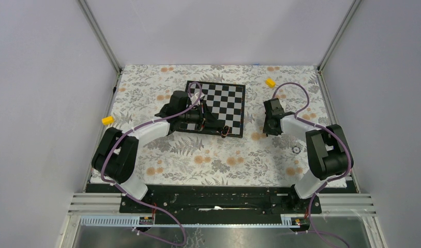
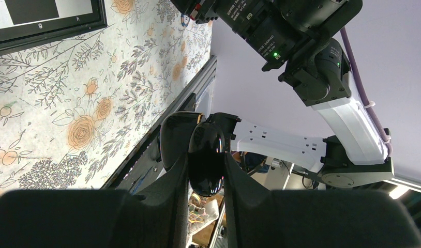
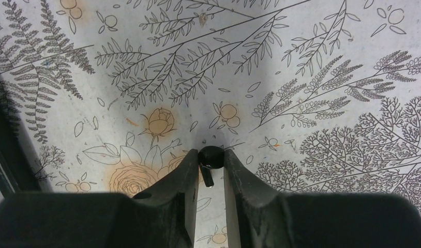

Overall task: Insert the wireless bluetooth earbuds into the charging case
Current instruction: Pick up the left earbud from the center of the board, then insert the left earbud into the left side groove of the charging case.

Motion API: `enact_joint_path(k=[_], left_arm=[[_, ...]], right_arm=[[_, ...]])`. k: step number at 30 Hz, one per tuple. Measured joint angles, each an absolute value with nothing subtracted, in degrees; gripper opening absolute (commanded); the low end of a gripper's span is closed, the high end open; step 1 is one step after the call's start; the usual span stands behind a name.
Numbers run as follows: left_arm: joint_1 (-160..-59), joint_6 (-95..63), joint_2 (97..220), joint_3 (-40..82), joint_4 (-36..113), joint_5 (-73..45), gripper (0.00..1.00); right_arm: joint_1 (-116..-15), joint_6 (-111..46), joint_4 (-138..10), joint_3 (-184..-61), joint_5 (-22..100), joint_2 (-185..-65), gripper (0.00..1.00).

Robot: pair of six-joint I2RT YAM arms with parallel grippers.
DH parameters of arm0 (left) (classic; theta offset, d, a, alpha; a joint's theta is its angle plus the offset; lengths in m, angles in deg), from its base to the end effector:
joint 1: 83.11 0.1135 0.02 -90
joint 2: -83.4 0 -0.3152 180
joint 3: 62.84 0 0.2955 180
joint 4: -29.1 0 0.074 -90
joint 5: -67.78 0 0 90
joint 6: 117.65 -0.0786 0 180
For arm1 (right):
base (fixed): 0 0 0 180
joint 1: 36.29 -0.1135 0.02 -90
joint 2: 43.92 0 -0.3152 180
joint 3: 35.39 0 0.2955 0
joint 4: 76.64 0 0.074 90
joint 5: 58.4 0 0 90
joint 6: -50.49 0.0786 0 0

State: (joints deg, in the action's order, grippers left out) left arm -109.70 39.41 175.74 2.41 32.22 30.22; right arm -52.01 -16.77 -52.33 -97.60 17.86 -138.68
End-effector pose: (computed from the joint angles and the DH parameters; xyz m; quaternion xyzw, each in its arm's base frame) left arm 0.3310 -0.2353 0.2325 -0.0624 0.8059 -0.5882 0.0266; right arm 0.3684 0.0843 0.1427 0.0923 0.9477 -0.0150 0.3051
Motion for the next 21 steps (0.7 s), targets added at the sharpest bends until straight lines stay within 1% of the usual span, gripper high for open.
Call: enact_joint_path(k=[5, 9, 14, 16, 21], left_arm=[[-109.7, 39.4, 175.7, 2.4, 32.2, 30.2, 0.00], [-109.7, 39.3, 175.7, 2.4, 32.2, 30.2, 0.00], [-109.7, 38.3, 175.8, 2.8, 32.8, 30.2, 0.00], [-109.7, 37.7, 176.2, 3.6, 33.6, 30.5, 0.00], [-109.7, 37.4, 178.5, 5.8, 33.3, 31.7, 0.00]], right_arm=[[-52.0, -16.8, -51.5, -97.2, 19.5, -136.6, 0.24], [-52.0, -17.4, -53.7, -94.7, 22.4, -131.0, 0.23], [-52.0, -19.3, -61.0, -87.4, 29.2, -120.5, 0.23], [-52.0, -20.1, -63.8, -84.4, 32.6, -115.8, 0.25], [-52.0, -20.3, -72.4, -77.3, 40.6, -101.6, 0.25]])
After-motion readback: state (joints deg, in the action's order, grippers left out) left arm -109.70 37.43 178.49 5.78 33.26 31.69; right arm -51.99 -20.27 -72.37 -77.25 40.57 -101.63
